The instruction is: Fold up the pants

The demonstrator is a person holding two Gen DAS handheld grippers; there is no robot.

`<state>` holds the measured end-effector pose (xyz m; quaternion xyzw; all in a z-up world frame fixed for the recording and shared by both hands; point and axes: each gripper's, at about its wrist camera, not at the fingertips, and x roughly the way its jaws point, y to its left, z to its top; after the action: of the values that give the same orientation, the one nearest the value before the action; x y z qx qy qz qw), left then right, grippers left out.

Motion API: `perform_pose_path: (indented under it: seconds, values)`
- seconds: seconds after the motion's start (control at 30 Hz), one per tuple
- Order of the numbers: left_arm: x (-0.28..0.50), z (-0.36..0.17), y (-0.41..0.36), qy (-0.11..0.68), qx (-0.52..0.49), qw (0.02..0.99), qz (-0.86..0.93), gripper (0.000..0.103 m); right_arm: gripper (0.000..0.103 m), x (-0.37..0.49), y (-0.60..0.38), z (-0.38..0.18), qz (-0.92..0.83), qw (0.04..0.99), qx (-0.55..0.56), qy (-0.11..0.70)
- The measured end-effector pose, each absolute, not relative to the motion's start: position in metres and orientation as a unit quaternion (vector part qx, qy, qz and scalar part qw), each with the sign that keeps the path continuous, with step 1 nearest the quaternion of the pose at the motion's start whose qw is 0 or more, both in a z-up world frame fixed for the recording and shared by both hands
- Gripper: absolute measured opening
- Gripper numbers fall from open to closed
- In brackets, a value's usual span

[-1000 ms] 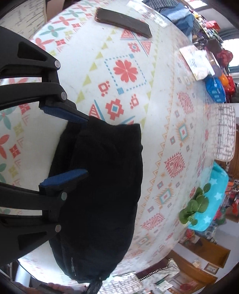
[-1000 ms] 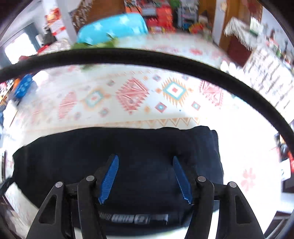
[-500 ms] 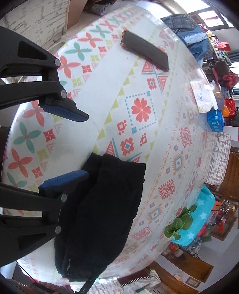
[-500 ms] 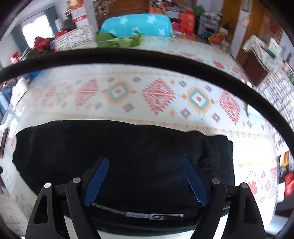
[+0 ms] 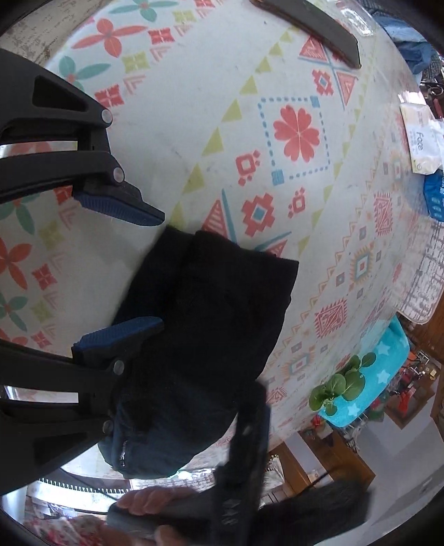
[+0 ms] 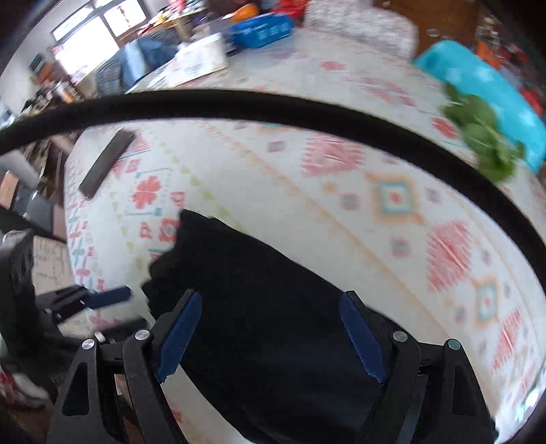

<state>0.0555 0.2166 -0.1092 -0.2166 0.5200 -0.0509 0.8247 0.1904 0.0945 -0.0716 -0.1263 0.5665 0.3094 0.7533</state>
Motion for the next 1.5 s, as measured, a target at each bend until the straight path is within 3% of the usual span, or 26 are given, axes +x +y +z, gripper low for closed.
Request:
perform_pose_path:
  seconds: [0.4, 0.73, 0.8, 0.87, 0.93, 1.0, 1.03, 1.07, 1.13, 1.23, 1.5]
  values:
    - [0.067, -0.116, 0.204, 0.497, -0.203, 0.84, -0.074, 0.06, 0.087, 0.234, 0.186, -0.125, 0.35, 0.674, -0.208, 0.616]
    - [0.072, -0.119, 0.186, 0.485, -0.19, 0.85, -0.079, 0.088, 0.085, 0.204, 0.224, -0.146, 0.373, 0.644, -0.282, 0.605]
    - [0.073, -0.12, 0.181, 0.483, -0.186, 0.852, -0.079, 0.089, 0.085, 0.2, 0.231, -0.148, 0.373, 0.644, -0.297, 0.598]
    - [0.074, -0.12, 0.176, 0.485, -0.173, 0.854, -0.074, 0.09, 0.079, 0.196, 0.238, -0.149, 0.369, 0.646, -0.309, 0.592]
    - [0.076, -0.12, 0.17, 0.489, -0.164, 0.854, -0.07, 0.089, 0.062, 0.191, 0.247, -0.148, 0.373, 0.644, -0.321, 0.585]
    - [0.079, -0.119, 0.165, 0.494, -0.141, 0.856, -0.057, 0.071, 0.052, 0.184, 0.255, -0.148, 0.368, 0.642, -0.339, 0.581]
    - [0.08, -0.118, 0.165, 0.495, -0.13, 0.858, -0.047, 0.048, 0.047, 0.182, 0.257, -0.148, 0.368, 0.639, -0.341, 0.582]
    - [0.082, -0.118, 0.165, 0.497, -0.121, 0.858, -0.037, 0.033, 0.044, 0.181, 0.259, -0.148, 0.368, 0.638, -0.343, 0.583]
    - [0.086, -0.12, 0.171, 0.503, -0.14, 0.852, -0.044, 0.026, 0.036, 0.178, 0.261, -0.148, 0.368, 0.636, -0.345, 0.584]
    - [0.091, -0.122, 0.178, 0.511, -0.178, 0.839, -0.054, 0.021, 0.031, 0.181, 0.25, -0.144, 0.365, 0.637, -0.334, 0.591]
    - [0.085, -0.11, 0.162, 0.506, -0.177, 0.843, -0.033, 0.015, 0.027, 0.187, 0.214, -0.13, 0.377, 0.651, -0.308, 0.583]
